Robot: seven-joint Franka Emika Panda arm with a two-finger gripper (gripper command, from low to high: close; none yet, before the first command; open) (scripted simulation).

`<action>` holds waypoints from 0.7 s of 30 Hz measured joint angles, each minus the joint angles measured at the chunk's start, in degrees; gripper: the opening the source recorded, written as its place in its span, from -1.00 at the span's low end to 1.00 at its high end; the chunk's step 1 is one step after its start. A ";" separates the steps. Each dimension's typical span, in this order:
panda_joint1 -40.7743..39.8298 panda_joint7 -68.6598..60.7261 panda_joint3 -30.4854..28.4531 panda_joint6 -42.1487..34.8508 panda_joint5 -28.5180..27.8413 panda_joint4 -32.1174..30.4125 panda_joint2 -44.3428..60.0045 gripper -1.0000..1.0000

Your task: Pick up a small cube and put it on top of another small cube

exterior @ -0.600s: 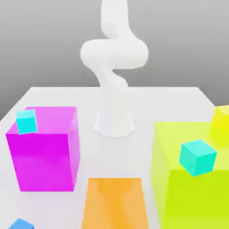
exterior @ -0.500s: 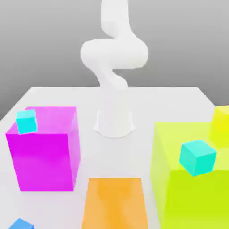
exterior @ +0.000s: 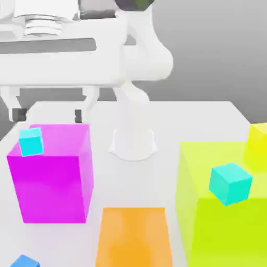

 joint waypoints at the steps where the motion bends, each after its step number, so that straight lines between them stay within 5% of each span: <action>1: -0.57 -0.24 -0.27 0.45 0.42 0.28 2.09 0.00; 17: -8.24 -3.63 -0.26 11.08 6.22 5.47 35.42 0.00; 18: -8.58 -3.93 0.15 12.24 6.64 5.84 37.00 -1.00; 21: -8.58 -3.95 0.16 12.24 6.67 5.84 37.00 -1.00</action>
